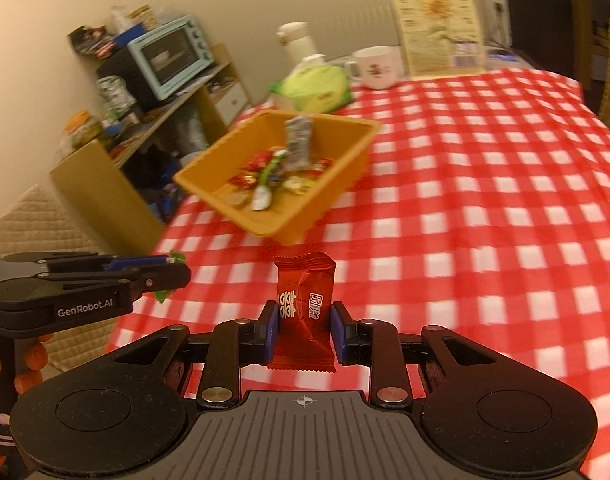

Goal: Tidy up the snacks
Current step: 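Carry the green candy and red packet over the orange tray, then lower both held items into the tray and open both tools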

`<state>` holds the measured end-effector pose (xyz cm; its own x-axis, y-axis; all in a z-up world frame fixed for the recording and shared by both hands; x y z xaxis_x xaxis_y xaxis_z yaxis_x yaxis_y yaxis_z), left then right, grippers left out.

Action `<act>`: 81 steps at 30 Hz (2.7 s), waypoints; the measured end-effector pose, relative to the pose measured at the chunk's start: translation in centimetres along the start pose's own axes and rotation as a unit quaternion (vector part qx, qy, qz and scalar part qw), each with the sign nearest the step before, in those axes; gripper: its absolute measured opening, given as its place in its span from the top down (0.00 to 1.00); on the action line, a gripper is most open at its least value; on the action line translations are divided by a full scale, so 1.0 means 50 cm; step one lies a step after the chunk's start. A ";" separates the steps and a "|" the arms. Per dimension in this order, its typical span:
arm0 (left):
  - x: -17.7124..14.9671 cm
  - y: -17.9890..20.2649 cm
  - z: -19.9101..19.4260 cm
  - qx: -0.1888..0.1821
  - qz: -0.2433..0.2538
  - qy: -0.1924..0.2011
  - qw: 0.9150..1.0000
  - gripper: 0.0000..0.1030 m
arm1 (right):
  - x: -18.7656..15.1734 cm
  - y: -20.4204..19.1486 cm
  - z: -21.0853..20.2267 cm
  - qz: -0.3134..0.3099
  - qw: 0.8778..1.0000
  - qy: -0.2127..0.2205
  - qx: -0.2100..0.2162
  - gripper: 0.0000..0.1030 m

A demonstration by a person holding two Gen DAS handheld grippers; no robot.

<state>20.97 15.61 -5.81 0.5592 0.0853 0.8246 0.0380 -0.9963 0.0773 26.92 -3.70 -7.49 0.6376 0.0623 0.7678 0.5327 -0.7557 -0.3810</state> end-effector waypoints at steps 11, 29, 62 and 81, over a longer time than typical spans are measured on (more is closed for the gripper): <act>0.051 -0.105 -0.001 0.010 -0.002 0.029 1.000 0.82 | 0.051 -0.087 0.089 -0.012 1.000 0.011 0.022 0.73; 0.142 -0.161 0.110 -0.014 0.009 0.054 0.998 0.82 | 0.146 -0.094 0.239 -0.027 0.999 0.019 -0.026 0.73; 0.148 -0.186 0.208 -0.021 0.006 0.030 0.999 0.82 | 0.143 -0.037 0.332 -0.011 0.998 -0.018 -0.063 0.72; 0.151 -0.182 0.277 -0.030 0.008 0.010 0.999 0.80 | 0.154 -0.031 0.328 -0.006 0.997 -0.012 -0.073 0.72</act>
<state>36.32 25.18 -8.04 0.5429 0.0695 0.8369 -0.0206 -0.9952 0.0960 40.14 8.64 -9.43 0.6460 0.0872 0.7584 0.4554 -0.8413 -0.2912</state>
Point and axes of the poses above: each gripper's, at about its wrist camera, not at the fingertips, and z roughly the way its jaws point, y to its right, x to its top, the point moved 3 cm from there along z, roughly the way its jaws point, and after that the axes turned 13 degrees about y, right-handed, at the moved point
